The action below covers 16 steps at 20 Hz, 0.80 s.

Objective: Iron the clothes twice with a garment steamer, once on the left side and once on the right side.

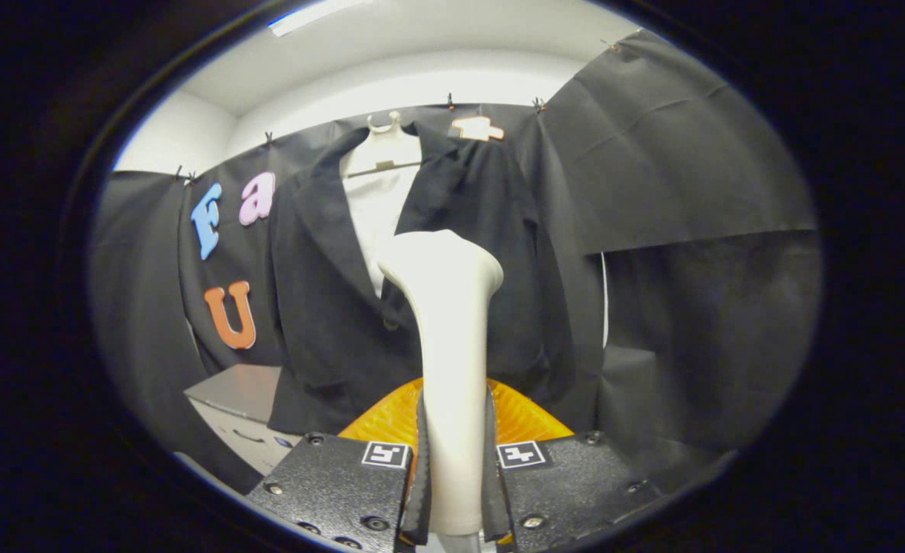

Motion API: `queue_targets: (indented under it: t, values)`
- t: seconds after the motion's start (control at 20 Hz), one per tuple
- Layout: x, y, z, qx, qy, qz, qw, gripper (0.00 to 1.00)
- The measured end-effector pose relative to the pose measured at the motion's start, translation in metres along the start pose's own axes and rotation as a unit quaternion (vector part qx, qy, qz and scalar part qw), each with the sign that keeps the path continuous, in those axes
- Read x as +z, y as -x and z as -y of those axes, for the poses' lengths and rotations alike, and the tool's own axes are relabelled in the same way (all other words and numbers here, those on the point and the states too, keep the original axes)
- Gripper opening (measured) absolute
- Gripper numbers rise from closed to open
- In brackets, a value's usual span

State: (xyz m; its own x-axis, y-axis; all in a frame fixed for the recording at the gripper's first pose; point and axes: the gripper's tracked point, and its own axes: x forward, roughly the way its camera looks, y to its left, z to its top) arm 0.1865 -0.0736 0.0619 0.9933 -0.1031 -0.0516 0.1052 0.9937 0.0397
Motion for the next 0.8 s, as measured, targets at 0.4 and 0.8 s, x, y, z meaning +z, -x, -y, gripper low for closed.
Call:
queue_targets:
  t: [0.4,0.8]
  values:
    - [0.118,-0.031,-0.003,0.043,-0.024,0.113,0.992,0.28]
    - [0.152,-0.087,0.007,0.04,-0.004,0.128,0.991,0.29]
